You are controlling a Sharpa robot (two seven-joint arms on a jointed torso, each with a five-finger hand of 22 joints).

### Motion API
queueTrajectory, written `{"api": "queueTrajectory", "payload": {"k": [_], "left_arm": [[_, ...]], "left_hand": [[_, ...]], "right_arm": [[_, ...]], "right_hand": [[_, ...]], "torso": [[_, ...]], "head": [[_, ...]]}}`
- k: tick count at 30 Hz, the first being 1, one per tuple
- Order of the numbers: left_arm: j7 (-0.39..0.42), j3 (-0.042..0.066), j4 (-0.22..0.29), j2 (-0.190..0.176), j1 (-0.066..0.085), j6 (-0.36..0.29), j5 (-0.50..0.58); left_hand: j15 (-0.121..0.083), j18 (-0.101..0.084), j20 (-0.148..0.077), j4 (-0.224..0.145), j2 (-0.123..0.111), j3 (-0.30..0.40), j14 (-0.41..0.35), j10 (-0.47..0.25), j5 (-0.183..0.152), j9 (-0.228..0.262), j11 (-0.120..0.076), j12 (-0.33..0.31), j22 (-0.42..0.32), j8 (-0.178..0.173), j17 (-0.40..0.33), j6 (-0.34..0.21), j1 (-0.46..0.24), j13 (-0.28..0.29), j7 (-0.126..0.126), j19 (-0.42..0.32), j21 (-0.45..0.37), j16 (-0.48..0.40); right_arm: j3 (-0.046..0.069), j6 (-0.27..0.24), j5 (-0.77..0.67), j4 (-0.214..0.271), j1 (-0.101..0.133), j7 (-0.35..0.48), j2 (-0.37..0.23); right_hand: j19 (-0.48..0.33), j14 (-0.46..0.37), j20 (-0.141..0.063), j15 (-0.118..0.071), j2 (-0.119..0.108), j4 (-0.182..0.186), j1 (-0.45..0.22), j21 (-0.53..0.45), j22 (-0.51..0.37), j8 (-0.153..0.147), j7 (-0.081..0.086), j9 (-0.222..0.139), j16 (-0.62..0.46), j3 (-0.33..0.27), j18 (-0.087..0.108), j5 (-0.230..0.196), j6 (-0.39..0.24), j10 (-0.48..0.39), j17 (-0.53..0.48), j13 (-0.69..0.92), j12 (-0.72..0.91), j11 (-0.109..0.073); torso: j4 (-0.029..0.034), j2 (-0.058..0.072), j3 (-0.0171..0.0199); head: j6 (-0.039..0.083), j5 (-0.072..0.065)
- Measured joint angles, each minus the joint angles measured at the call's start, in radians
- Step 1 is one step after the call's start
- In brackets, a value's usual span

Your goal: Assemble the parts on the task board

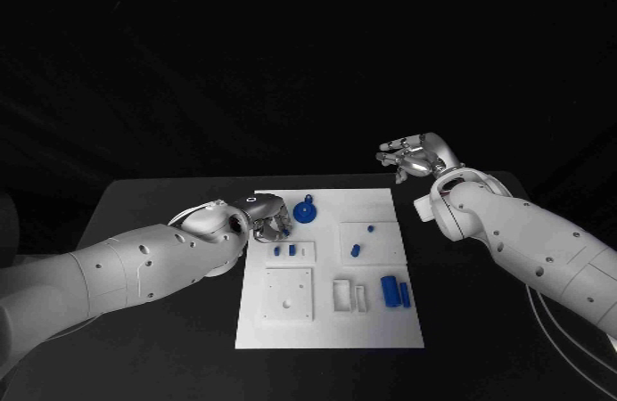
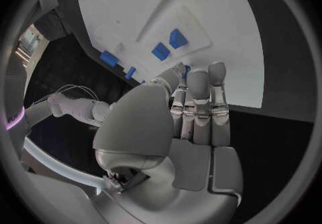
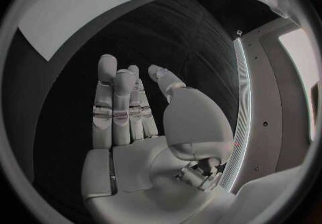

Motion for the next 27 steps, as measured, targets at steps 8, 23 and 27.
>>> {"api": "queueTrajectory", "payload": {"k": [8,23,27], "left_arm": [[0.0,0.001,-0.005,0.007,-0.002,0.0,0.001],[-0.006,0.001,-0.019,0.021,-0.001,0.011,0.002],[-0.009,0.0,-0.022,0.025,-0.001,0.015,0.001]], "left_hand": [[0.0,0.0,0.0,0.0,0.0,0.0,0.0,-0.001,0.0,0.0,-0.001,0.0,0.0,-0.002,0.001,-0.002,0.0,0.0,-0.001,0.0,0.0,0.0],[0.0,-0.001,0.0,0.0,0.0,0.0,0.0,-0.002,0.0,0.001,-0.002,0.0,0.0,-0.003,0.002,-0.002,0.0,0.0,-0.002,0.0,0.0,0.0],[0.003,-0.002,0.003,0.0,0.001,0.0,-0.003,-0.002,0.0,0.001,-0.002,0.0,0.0,-0.006,0.002,-0.002,0.001,0.0,-0.002,-0.004,0.0,-0.004]], "right_arm": [[0.0,0.0,0.0,0.0,0.0,0.0,0.0],[0.0,0.0,0.0,0.0,0.0,0.0,0.001],[0.0,0.0,0.0,0.0,0.0,0.0,0.001]], "right_hand": [[0.0,0.0,0.0,0.0,0.0,0.0,0.0,0.0,0.0,0.0,0.0,0.0,0.0,0.0,0.0,0.0,0.0,0.0,0.0,0.0,0.0,0.0],[0.0,0.0,0.0,0.0,0.0,0.0,0.0,0.0,0.0,0.0,-0.001,0.0,0.0,0.0,0.0,0.0,0.001,0.0,0.0,0.0,0.0,0.0],[0.0,0.0,0.0,0.0,0.0,0.0,0.0,0.0,0.0,0.0,-0.001,0.0,0.0,0.0,0.0,0.0,0.001,0.0,0.0,0.0,0.0,0.0]], "torso": [[-0.0001,0.0,0.0002],[-0.0002,0.0,0.0004],[-0.0002,0.0,0.0004]], "head": [[-0.001,-0.001],[-0.002,-0.002],[-0.002,-0.003]]}}
